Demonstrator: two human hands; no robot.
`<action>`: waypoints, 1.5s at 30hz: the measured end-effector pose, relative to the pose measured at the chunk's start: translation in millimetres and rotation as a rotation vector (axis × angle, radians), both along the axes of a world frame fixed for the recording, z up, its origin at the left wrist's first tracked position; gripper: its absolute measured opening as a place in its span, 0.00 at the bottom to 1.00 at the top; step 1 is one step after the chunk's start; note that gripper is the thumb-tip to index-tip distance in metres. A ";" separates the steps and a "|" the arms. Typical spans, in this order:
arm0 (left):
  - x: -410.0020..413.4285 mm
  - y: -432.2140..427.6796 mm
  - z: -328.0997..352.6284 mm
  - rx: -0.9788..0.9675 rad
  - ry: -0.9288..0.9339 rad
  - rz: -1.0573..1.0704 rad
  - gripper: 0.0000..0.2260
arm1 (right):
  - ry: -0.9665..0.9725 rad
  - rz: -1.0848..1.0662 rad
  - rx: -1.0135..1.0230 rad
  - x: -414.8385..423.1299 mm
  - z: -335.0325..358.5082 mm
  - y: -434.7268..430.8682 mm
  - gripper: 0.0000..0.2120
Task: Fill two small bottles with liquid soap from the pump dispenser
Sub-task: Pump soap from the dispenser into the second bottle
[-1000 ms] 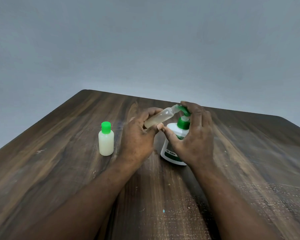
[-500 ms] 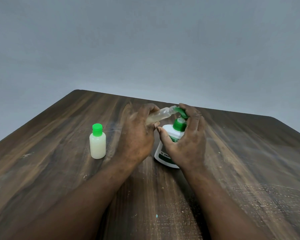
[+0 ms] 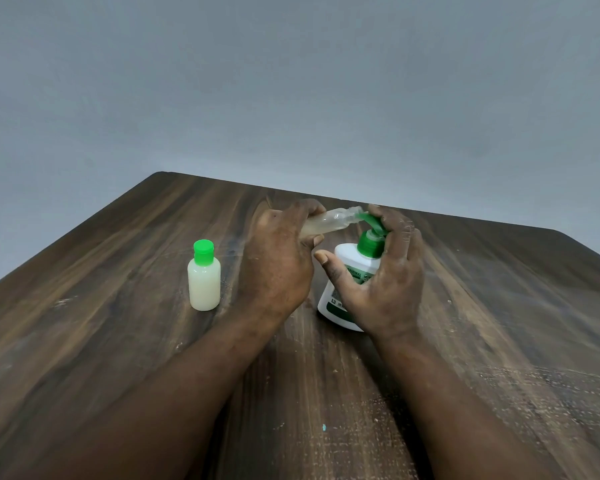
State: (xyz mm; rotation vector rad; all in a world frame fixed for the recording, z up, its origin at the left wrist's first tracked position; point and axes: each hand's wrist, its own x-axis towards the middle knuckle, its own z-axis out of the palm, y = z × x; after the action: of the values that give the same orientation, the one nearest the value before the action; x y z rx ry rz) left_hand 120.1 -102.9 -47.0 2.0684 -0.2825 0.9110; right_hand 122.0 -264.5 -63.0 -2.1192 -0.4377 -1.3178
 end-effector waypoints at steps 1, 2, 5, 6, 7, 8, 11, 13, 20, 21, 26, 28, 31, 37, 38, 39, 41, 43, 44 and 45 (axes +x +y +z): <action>-0.2 0.9 0.7 0.011 0.010 0.016 0.17 | 0.005 -0.012 -0.005 0.1 -0.8 0.0 0.40; -0.5 1.7 1.0 0.016 0.016 0.028 0.17 | 0.010 -0.020 -0.007 0.3 -1.7 -0.4 0.41; -1.8 2.1 1.5 0.023 0.004 0.041 0.16 | 0.019 -0.026 -0.012 0.5 -2.2 -0.9 0.42; -2.0 1.7 1.5 0.026 0.003 0.042 0.15 | 0.018 -0.027 -0.013 0.3 -1.3 -1.1 0.42; -2.6 1.2 1.7 0.025 0.003 0.036 0.15 | 0.018 -0.026 -0.015 0.2 -0.6 -1.2 0.42; -2.9 1.0 1.5 0.024 0.001 0.028 0.15 | 0.016 -0.024 -0.019 -0.1 0.0 -1.5 0.42; -3.9 0.7 2.3 0.022 0.002 0.025 0.15 | 0.016 -0.017 -0.034 -0.7 0.3 -1.8 0.42; -4.0 0.6 3.2 0.012 0.008 0.034 0.15 | 0.011 -0.021 -0.032 -0.2 0.2 -1.8 0.42; -4.7 0.4 3.0 0.049 0.037 0.076 0.15 | -0.064 -0.050 -0.009 1.0 -2.2 2.0 0.38; -4.8 0.7 2.9 0.058 0.039 0.082 0.15 | -0.066 -0.053 -0.012 1.1 -2.7 2.2 0.37; -4.9 1.9 2.5 0.086 0.040 0.101 0.15 | -0.026 -0.045 -0.017 0.9 -1.3 -0.4 0.40; -6.0 1.9 2.5 0.080 0.033 0.096 0.15 | -0.009 -0.039 -0.017 0.5 -0.3 -1.0 0.41; -6.7 1.8 2.5 0.068 0.026 0.090 0.14 | 0.005 -0.047 -0.020 0.5 -0.2 -1.1 0.42; -3.1 3.2 1.8 0.064 0.026 0.108 0.15 | -0.066 -0.087 -0.016 1.9 0.6 3.9 0.38; -3.2 3.3 2.0 0.063 0.029 0.115 0.15 | -0.067 -0.088 -0.019 2.1 -0.4 4.0 0.38; -3.8 3.1 2.2 0.062 0.031 0.119 0.15 | -0.062 -0.089 -0.019 2.1 -1.6 3.4 0.39; -4.5 2.6 2.0 0.066 0.034 0.119 0.15 | -0.050 -0.087 -0.019 1.7 -2.4 1.9 0.40; -4.0 3.0 1.6 0.082 0.030 0.114 0.15 | -0.032 -0.079 -0.018 0.7 -1.1 1.1 0.41; -3.8 3.6 1.4 0.086 0.029 0.112 0.15 | -0.021 -0.075 -0.017 0.3 -0.4 0.9 0.42; -3.7 3.9 1.3 0.085 0.030 0.111 0.15 | -0.011 -0.073 -0.019 0.0 0.4 0.8 0.42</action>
State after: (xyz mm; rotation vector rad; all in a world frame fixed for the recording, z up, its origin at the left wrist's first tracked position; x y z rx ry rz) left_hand 116.4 -99.1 -45.7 2.1922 -0.1948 0.9477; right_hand 122.0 -263.7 -62.6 -2.1625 -0.3826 -1.3719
